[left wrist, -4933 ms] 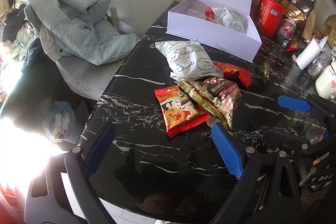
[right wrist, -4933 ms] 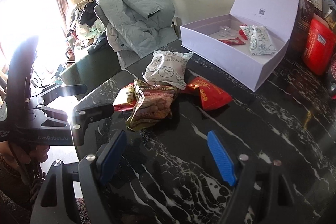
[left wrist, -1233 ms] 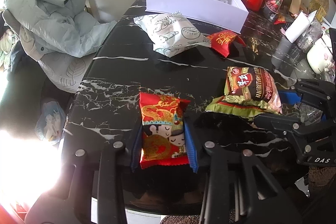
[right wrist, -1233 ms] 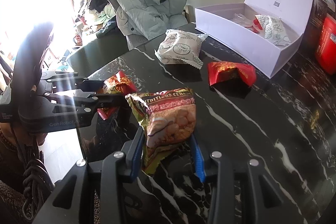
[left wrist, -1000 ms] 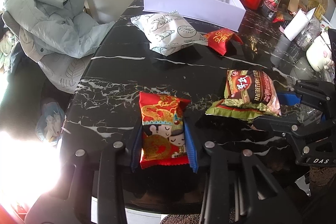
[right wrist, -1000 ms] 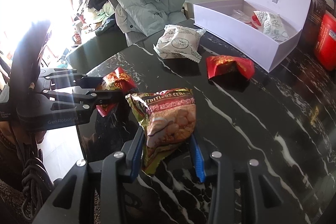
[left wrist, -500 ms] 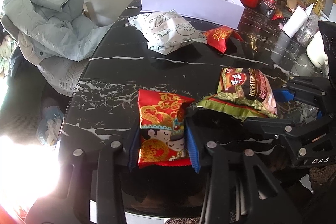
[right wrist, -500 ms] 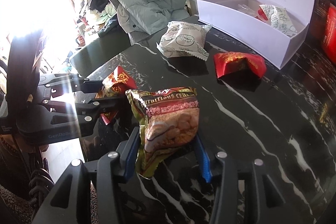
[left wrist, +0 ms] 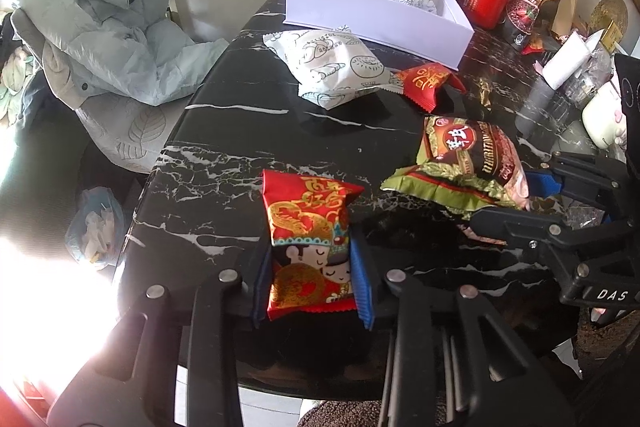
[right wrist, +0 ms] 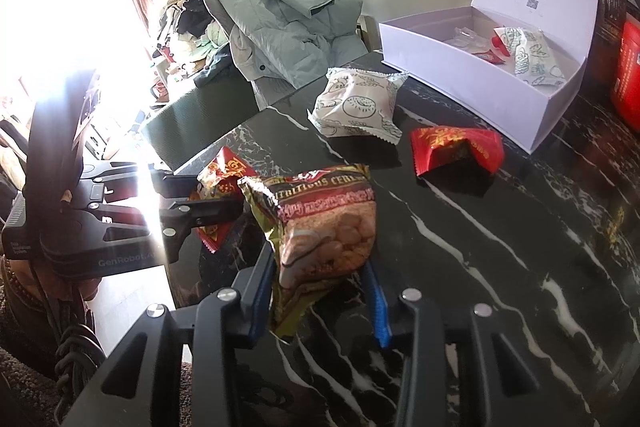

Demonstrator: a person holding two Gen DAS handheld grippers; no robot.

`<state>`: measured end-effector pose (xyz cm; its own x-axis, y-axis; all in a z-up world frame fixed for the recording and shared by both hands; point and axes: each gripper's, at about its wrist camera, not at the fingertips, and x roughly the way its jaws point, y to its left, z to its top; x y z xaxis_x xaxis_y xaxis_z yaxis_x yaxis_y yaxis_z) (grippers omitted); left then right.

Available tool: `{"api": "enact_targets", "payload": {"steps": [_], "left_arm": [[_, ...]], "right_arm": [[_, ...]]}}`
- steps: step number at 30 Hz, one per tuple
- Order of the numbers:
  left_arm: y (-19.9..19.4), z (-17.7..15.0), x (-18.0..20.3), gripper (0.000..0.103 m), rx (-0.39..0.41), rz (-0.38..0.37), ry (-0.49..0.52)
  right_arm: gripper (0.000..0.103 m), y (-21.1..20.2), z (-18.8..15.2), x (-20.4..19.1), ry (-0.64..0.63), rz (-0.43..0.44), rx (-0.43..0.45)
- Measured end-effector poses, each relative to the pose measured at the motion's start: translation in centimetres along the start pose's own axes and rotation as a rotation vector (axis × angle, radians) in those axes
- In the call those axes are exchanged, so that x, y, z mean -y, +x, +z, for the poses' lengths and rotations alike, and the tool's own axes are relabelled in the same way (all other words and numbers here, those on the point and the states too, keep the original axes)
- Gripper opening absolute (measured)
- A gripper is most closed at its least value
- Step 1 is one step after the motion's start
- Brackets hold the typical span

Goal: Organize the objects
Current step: 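Lift the cartoon snack bag with the left gripper while the right lifts the cereal bag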

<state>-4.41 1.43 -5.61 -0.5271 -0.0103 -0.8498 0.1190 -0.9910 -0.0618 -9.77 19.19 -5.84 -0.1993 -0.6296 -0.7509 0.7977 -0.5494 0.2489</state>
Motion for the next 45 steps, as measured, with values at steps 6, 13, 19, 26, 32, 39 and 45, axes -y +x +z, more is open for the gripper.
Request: {"api": "enact_targets", "payload": {"steps": [6,13,19,26,32,39,45], "left_arm": [[-1.2,0.9,0.3,0.032,0.024,0.000,0.011],[-2.1,2.5,1.7,0.032,0.054,-0.018,0.044],[-2.4,3.8,4.1,0.032,0.075,-0.046,0.098],[-2.1,5.1,7.3,0.032,0.083,-0.103,0.163],[-1.7,5.8,9.9,0.032,0.078,-0.150,0.218],[-1.9,6.8,11.7,0.032,0.087,-0.170,0.261],[-1.7,7.8,12.3,0.032,0.090,-0.178,0.275]], "right_arm": [[0.041,-1.0,0.6,-0.2,-0.004,0.002,0.014],[0.041,-3.2,0.9,0.5,0.000,-0.021,0.046],[0.041,-5.2,0.7,1.8,0.018,-0.065,0.068],[0.041,-7.7,-0.2,3.5,0.052,-0.135,0.083],[0.041,-9.4,-1.2,5.0,0.101,-0.191,0.096],[0.041,-10.7,-1.5,6.0,0.130,-0.224,0.112],[0.041,-11.1,-0.8,6.4,0.127,-0.226,0.122]]}}
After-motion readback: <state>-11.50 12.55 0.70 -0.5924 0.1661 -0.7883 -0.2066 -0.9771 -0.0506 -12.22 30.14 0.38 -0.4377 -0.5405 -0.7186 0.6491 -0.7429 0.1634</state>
